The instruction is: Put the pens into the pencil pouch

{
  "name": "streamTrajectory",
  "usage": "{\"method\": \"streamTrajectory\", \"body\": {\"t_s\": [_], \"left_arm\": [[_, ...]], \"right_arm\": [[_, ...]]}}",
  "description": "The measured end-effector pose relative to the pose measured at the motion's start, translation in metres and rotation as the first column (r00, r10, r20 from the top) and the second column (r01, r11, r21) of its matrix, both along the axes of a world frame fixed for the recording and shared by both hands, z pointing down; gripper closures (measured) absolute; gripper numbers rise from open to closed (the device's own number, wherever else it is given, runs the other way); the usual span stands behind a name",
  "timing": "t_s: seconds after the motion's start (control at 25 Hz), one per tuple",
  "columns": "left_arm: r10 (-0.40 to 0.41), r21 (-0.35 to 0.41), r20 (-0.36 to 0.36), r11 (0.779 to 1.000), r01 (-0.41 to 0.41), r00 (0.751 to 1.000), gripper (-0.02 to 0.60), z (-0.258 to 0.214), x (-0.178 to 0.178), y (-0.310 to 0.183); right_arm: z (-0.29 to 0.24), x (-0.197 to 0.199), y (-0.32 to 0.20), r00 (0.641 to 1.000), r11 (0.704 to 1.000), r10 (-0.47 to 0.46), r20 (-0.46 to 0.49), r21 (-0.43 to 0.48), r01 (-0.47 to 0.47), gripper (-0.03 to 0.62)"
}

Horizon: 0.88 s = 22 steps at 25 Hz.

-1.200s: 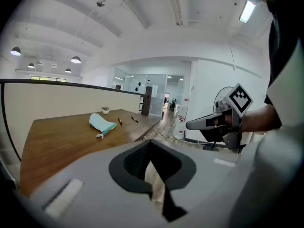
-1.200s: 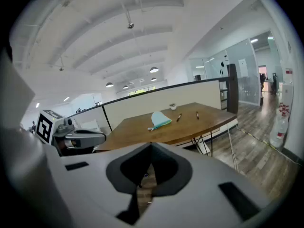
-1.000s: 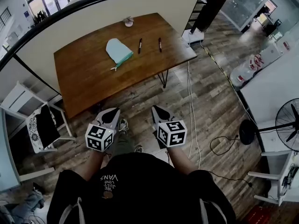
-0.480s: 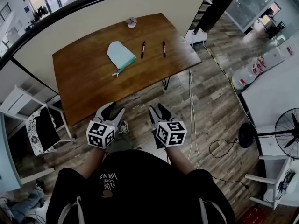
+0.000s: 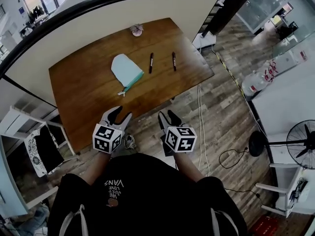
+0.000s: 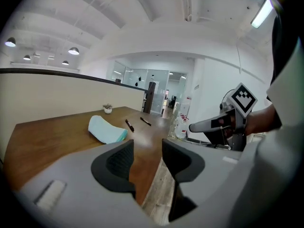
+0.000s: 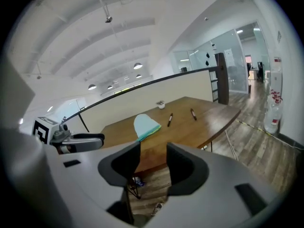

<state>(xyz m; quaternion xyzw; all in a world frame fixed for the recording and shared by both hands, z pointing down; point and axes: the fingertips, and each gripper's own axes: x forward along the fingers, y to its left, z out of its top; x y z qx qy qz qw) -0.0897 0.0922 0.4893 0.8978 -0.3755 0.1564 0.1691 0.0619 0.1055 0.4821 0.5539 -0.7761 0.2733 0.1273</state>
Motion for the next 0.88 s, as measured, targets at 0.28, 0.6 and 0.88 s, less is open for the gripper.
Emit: {"method": "streamTrajectory", "body": {"t_s": [0.28,0.6,0.88], "left_arm": [[0.086,-0.017,0.032,0.996,-0.086,0.996,0.41,0.011,-0.007,-0.057],[0.198,-0.036,0.083,0.98,-0.196,0.977,0.41,0.028,-0.002,-0.093],[0.176,-0.07,0.106,0.983,-0.169,0.979,0.41,0.05,0.009,-0.109]], "right_arm": [[0.011,-0.006,-0.047,0.997,0.996,0.081,-0.011,-0.03,-0.081,0.454],[0.029,-0.003,-0.082,0.988,0.986,0.146,-0.05,-0.068,-0.149,0.454],[0.043,0.0,-0.121,0.994,0.992,0.087,-0.067,-0.085,-0.092,0.454]]}}
